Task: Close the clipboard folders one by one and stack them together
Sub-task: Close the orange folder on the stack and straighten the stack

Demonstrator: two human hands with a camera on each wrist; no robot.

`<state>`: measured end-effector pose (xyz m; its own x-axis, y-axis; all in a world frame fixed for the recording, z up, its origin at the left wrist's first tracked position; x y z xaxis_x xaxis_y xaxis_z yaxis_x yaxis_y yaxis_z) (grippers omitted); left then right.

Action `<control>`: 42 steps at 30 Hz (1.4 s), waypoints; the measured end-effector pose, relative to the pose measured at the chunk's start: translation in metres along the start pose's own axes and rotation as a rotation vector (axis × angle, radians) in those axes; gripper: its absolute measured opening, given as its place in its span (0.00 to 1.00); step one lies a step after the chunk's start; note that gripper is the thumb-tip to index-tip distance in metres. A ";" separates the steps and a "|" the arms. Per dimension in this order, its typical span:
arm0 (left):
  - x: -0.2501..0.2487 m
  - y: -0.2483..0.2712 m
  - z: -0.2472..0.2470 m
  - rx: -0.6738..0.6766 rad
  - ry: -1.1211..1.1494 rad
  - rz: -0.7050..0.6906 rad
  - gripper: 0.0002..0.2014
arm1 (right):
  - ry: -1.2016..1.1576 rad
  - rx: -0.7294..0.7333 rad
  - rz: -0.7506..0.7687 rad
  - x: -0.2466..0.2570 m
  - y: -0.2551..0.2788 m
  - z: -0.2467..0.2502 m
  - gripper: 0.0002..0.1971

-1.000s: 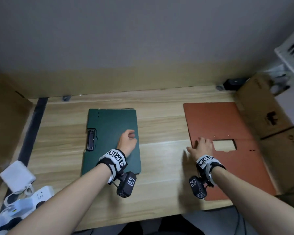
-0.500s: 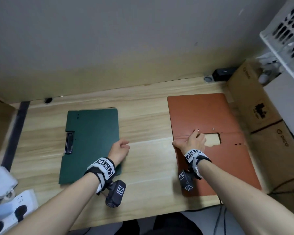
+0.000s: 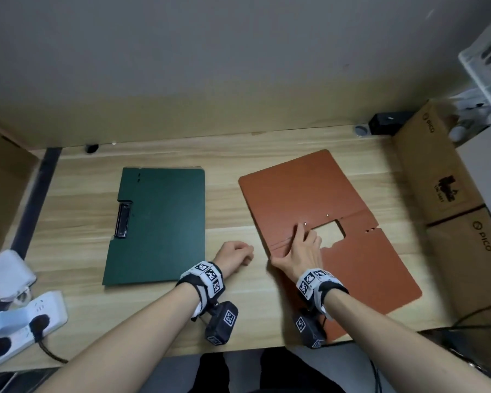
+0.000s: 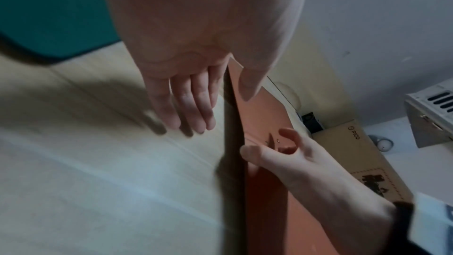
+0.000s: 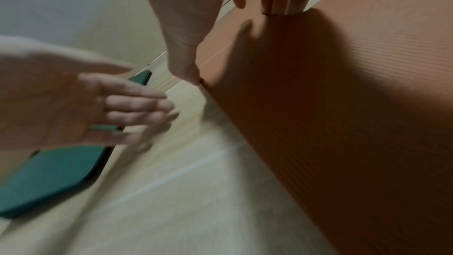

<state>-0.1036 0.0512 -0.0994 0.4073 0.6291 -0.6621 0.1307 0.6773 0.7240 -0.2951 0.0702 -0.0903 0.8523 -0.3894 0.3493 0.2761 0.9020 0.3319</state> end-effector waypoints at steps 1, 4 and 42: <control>0.002 -0.002 -0.006 0.009 0.032 0.022 0.10 | 0.003 0.011 0.052 0.002 0.006 -0.003 0.59; 0.012 -0.013 -0.012 -0.033 0.178 0.099 0.16 | -0.002 0.077 0.208 0.004 0.023 -0.011 0.58; -0.280 0.188 0.134 -0.700 -1.223 -0.902 0.27 | -0.371 -0.480 0.629 0.154 -0.020 0.262 0.46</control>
<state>-0.0717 -0.0487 0.2476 0.8929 -0.4499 -0.0158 0.4356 0.8724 -0.2219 -0.2852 -0.0567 0.1865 0.7330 0.2470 0.6338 0.0315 0.9184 -0.3943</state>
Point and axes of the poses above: each hand's wrist, its own y-axis away from the middle knuckle, its own z-axis out of the back of the hand, x = y × z, the point moved 5 cm from there along -y, towards the middle knuckle, and after that the axes turned 3 degrees about -y, right-handed, at the moved point
